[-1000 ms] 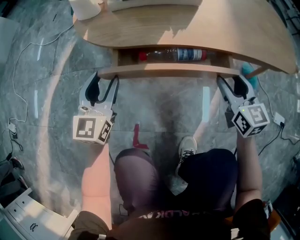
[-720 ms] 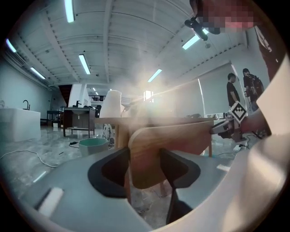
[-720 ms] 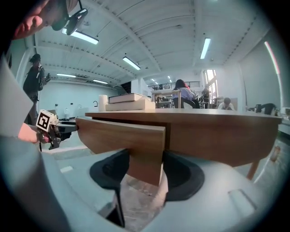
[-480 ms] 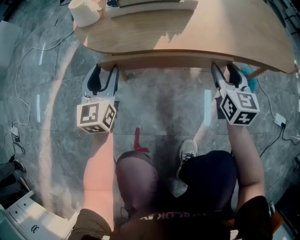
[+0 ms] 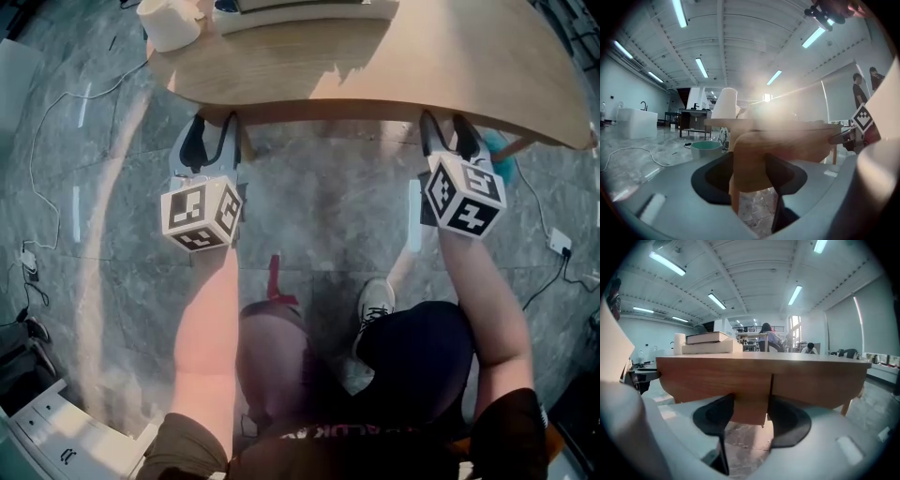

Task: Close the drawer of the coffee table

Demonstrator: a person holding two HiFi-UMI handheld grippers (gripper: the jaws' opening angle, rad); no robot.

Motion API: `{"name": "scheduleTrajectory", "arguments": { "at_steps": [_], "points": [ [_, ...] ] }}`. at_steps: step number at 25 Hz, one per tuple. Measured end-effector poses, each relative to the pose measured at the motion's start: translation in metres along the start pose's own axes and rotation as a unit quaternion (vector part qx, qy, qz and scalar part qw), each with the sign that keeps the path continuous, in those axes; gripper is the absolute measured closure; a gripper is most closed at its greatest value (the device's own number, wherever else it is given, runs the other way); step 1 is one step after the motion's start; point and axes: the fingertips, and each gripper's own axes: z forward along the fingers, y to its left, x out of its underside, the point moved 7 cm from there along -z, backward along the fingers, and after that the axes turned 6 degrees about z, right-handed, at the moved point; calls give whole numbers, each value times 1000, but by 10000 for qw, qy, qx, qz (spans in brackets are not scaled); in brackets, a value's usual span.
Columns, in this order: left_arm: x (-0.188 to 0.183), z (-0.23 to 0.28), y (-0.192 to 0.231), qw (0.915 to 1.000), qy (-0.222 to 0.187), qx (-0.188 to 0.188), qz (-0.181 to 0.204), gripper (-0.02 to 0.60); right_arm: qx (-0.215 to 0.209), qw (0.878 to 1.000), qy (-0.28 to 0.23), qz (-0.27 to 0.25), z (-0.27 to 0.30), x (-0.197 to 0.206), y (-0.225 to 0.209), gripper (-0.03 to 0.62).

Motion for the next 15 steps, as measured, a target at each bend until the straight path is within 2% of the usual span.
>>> {"name": "scheduleTrajectory", "arguments": {
  "at_steps": [4, 15],
  "points": [
    [-1, 9, 0, 9999, 55, -113, -74, 373, 74, 9994, 76, 341, 11, -1, 0, 370],
    [0, 12, 1, 9998, -41, -180, -104, 373, 119, 9995, -64, 271, 12, -2, 2, 370]
  ]
}}
